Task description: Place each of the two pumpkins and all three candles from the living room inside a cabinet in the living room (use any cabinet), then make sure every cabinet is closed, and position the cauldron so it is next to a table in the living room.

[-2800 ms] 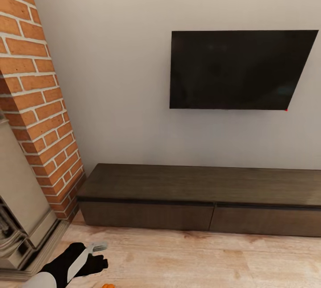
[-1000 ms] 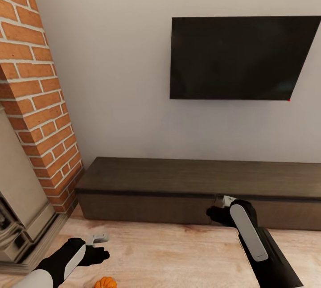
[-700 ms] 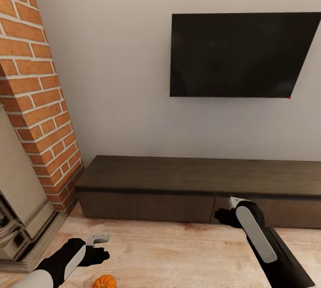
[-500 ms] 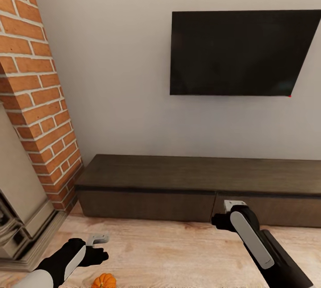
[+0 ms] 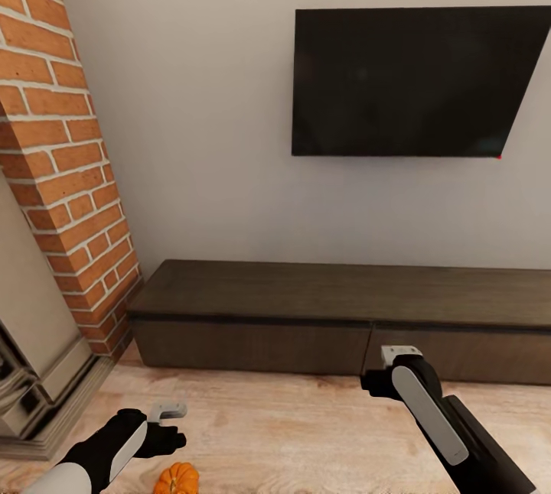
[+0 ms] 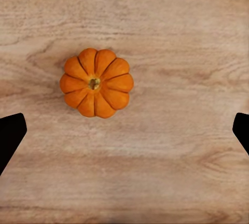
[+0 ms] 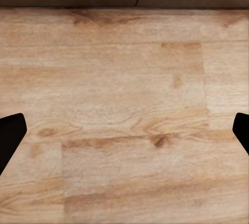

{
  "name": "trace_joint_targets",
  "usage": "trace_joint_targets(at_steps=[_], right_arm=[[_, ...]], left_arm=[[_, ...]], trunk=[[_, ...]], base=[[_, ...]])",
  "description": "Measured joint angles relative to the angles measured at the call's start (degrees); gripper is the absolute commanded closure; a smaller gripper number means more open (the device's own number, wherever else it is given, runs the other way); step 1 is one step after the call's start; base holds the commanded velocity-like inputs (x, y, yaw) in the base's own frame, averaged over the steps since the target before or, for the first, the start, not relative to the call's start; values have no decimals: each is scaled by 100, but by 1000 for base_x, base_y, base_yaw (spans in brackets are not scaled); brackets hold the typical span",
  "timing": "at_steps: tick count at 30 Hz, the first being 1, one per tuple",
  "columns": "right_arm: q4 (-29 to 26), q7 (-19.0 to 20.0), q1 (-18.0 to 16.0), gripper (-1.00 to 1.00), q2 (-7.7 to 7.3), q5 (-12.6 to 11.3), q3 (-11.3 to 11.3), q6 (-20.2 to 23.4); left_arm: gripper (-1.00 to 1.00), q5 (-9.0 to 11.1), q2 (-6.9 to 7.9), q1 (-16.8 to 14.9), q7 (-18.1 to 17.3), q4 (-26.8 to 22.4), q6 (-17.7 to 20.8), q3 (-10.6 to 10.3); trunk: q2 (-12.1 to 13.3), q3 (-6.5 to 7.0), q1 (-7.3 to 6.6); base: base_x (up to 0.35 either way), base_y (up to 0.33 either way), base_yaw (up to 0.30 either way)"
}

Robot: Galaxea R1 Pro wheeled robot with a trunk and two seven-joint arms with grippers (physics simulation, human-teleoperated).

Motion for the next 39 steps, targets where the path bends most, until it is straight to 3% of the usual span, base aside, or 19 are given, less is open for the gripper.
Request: trace_joint_targets(at_steps=[6,10,15,39], right_arm=[[0,23,0,-100,-35,-9,-6,-1],[-15,39,0,-100,-55,-44,-1,3],[-24,43,0,-100,-55,-113,31,6],[-26,37,0,-100,-72,-123,26,7]], left_arm=[[-100,-1,2,1,-81,0,19,1],[-100,-9,12,1,-376,1,30,4],[-100,-13,8,0,-504,1,32,-2],[-100,-24,81,-3,-553,0,5,37]], trunk=[[-241,-108,132],[-401,-180,220],[-602,-269,330],[-1564,-700,857]], base=[[0,0,0],[0,0,0],[0,0,0],[0,0,0]])
